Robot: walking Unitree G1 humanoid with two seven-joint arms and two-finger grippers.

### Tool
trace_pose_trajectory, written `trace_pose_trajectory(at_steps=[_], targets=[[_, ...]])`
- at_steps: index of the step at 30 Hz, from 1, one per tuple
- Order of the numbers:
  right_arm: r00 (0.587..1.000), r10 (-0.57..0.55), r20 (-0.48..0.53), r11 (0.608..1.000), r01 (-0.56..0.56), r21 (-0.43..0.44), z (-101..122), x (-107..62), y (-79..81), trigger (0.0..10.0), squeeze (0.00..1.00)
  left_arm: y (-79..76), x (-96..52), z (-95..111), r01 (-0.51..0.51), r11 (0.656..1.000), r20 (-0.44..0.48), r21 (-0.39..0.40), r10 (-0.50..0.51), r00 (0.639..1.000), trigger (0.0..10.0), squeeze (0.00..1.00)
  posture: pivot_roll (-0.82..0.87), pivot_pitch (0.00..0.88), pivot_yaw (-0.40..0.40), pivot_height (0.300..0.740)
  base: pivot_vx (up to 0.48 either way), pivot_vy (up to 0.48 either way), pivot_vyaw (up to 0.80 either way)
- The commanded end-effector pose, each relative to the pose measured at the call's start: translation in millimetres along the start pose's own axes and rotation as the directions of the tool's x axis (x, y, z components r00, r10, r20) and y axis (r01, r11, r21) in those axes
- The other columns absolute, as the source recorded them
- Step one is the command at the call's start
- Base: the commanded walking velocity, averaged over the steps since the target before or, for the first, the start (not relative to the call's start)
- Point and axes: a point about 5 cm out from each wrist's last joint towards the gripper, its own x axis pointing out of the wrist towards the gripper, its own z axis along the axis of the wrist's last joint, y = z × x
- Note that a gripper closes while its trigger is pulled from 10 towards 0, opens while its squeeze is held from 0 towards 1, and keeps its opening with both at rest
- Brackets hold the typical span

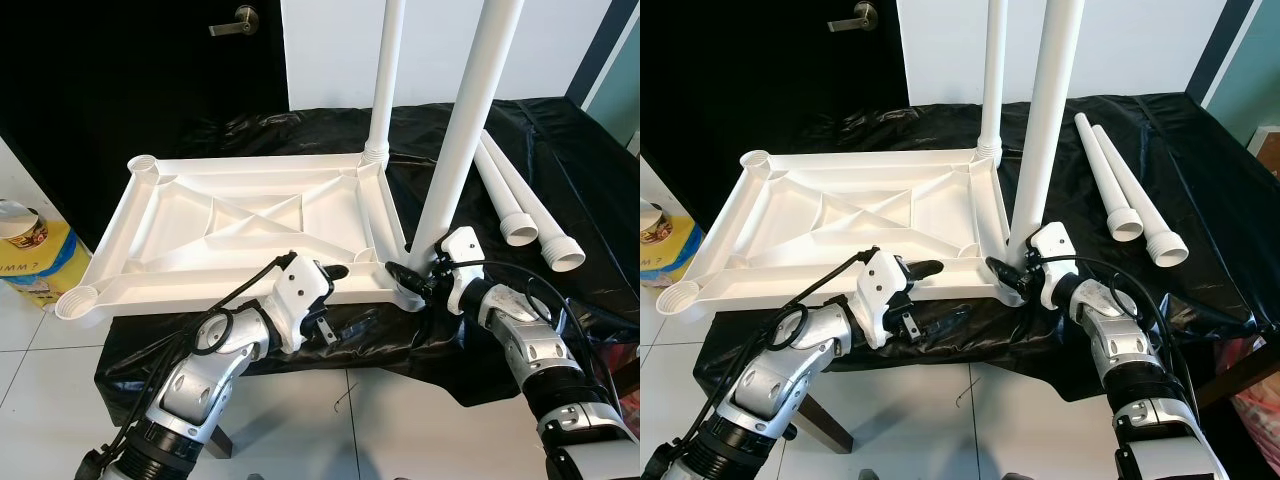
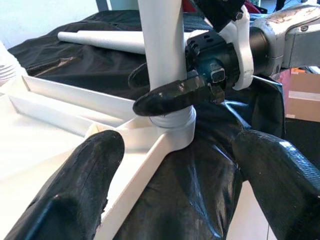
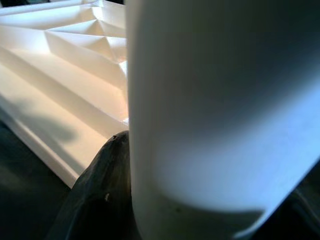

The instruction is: Building children table

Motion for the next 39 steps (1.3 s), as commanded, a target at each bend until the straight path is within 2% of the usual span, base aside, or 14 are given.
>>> trace_pose_trajectory(at_steps=[1,5,6,7,8,14,16,19,22,25,36,37,38,39], targets=[[0.992,-0.089,-0.084,0.996,0.090,0.003,-16.7,-5.7,-5.1,0.0,0.00,2.9,-1.3,-0.1,0.004,1.000,-0.007,0.008,-0.004,1.000,10.0,0.00,-0.02,0.020,-0.008,0.740,0.000,0.000,0.00],[0.988,-0.121,-0.093,0.993,0.122,0.002,-19.5,-6.1,-6.0,0.0,0.00,2.0,-1.9,0.8,0.012,1.000,-0.004,0.011,-0.012,1.000,10.0,0.00,-0.02,0.020,-0.008,0.740,0.000,0.000,0.00],[0.984,-0.155,-0.087,0.987,0.158,0.026,-22.1,-6.4,-1.5,3.6,0.00,3.0,-2.5,-1.5,0.005,1.000,-0.015,0.009,-0.005,1.000,10.0,0.00,-0.03,0.026,-0.006,0.740,0.000,0.000,0.00],[0.984,-0.155,-0.087,0.987,0.158,0.026,-22.1,-6.4,-1.5,3.6,0.00,3.0,-2.5,-1.5,0.005,1.000,-0.015,0.009,-0.005,1.000,10.0,0.00,-0.03,0.026,-0.006,0.740,0.000,0.000,0.00],[0.976,-0.198,-0.087,0.978,0.203,0.050,-24.3,-6.5,3.3,10.0,0.00,5.7,-3.1,-4.9,-0.017,1.000,-0.035,0.003,0.017,0.999,10.0,0.00,-0.03,0.030,-0.005,0.740,0.000,0.000,0.00],[0.952,-0.291,-0.100,0.948,0.301,0.104,-28.2,-7.3,7.0,10.0,0.00,12.1,-4.0,-10.1,-0.067,0.998,-0.068,0.003,0.067,0.995,10.0,0.00,-0.03,0.034,-0.001,0.740,0.000,0.000,0.00],[0.921,-0.372,-0.117,0.913,0.385,0.133,-30.7,-8.1,11.8,10.0,0.00,19.3,-5.6,-15.4,-0.115,0.993,-0.105,0.004,0.115,0.988,10.0,0.00,-0.03,0.039,0.004,0.740,0.000,0.000,0.00],[0.819,-0.554,-0.151,0.796,0.574,0.191,-31.8,-7.2,27.1,10.0,0.00,46.7,-13.0,-30.6,-0.295,0.955,-0.207,0.014,0.292,0.934,10.0,0.00,-0.03,0.038,0.007,0.740,0.000,0.000,0.00],[0.800,-0.579,-0.155,0.775,0.599,0.200,-31.6,-6.7,29.1,10.0,0.00,51.3,-14.4,-32.8,-0.327,0.945,-0.220,0.015,0.322,0.921,10.0,0.00,-0.03,0.038,0.007,0.740,0.000,0.000,0.00],[0.748,-0.646,-0.154,0.715,0.663,0.220,-27.6,-3.6,34.6,10.0,0.00,62.8,-20.5,-36.0,-0.408,0.912,-0.246,0.046,0.406,0.880,10.0,0.00,-0.02,0.035,0.006,0.740,0.000,0.000,0.00],[0.746,-0.655,-0.118,0.715,0.663,0.225,-18.2,0.1,45.4,10.0,0.00,74.0,-26.3,-32.9,-0.441,0.895,-0.245,0.066,0.443,0.862,10.0,0.00,-0.02,0.020,0.012,0.740,0.000,0.000,0.00],[0.750,-0.652,-0.109,0.717,0.657,0.231,-16.3,-0.3,45.6,10.0,0.46,76.3,-26.8,-31.5,-0.445,0.893,-0.242,0.071,0.448,0.861,10.0,0.00,-0.02,0.020,0.012,0.740,0.000,0.000,0.00],[0.750,-0.652,-0.109,0.717,0.657,0.231,-16.3,-0.3,45.6,10.0,0.46,76.3,-26.8,-31.5,-0.445,0.893,-0.242,0.071,0.448,0.861,10.0,0.00,-0.02,0.020,0.012,0.740,0.000,0.000,0.00],[0.752,-0.652,-0.095,0.719,0.654,0.235,-13.0,-1.0,46.7,10.0,1.00,78.5,-26.7,-30.5,-0.451,0.889,-0.237,0.076,0.455,0.858,10.0,0.00,-0.03,0.019,0.012,0.740,0.000,0.000,0.00]])
